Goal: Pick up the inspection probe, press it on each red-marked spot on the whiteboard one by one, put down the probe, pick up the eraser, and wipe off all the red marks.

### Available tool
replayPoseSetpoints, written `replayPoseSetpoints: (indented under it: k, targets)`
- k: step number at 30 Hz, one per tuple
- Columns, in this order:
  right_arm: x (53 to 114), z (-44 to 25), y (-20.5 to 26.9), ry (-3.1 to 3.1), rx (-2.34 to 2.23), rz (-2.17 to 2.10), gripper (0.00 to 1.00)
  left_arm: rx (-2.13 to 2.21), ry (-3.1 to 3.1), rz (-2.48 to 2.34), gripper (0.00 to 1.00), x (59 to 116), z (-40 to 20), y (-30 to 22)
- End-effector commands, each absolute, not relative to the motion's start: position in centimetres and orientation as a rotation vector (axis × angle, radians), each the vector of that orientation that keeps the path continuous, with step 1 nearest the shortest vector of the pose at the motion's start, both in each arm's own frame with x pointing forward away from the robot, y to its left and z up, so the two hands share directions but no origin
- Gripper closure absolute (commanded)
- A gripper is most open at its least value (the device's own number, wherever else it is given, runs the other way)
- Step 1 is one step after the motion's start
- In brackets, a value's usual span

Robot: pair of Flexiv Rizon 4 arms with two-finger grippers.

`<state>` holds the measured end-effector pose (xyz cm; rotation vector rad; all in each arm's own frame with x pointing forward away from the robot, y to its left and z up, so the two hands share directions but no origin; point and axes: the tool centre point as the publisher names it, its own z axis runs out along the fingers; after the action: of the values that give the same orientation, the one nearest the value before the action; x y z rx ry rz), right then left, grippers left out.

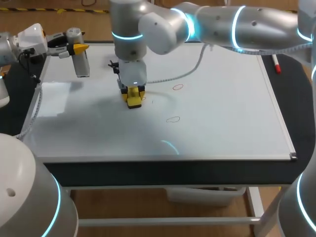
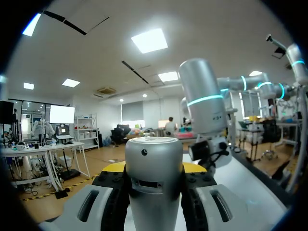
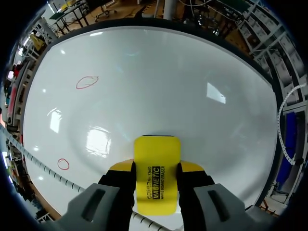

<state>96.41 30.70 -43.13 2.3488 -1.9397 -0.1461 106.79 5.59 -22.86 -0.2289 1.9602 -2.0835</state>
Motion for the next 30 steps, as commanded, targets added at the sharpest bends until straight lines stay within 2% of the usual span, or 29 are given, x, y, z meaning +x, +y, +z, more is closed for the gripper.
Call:
replayPoseSetpoints:
  k: [1, 18, 30]
  targets:
    - [96.5, -44.1, 29.0, -1.958, 2.336, -0.141, 1.0, -0.23, 1.957, -2.08, 1.0, 106.7, -22.8, 5.5]
    - [97.3, -44.7, 24.9, -2.04, 2.244, -0.117, 1.0, -0.23, 1.957, -2.08, 1.0, 106.7, -22.8, 5.5]
    - [99.0, -40.5, 23.4, -2.089, 2.284, -0.088, 1.0, -0.23, 1.957, -2.08, 1.0, 106.7, -22.8, 5.5]
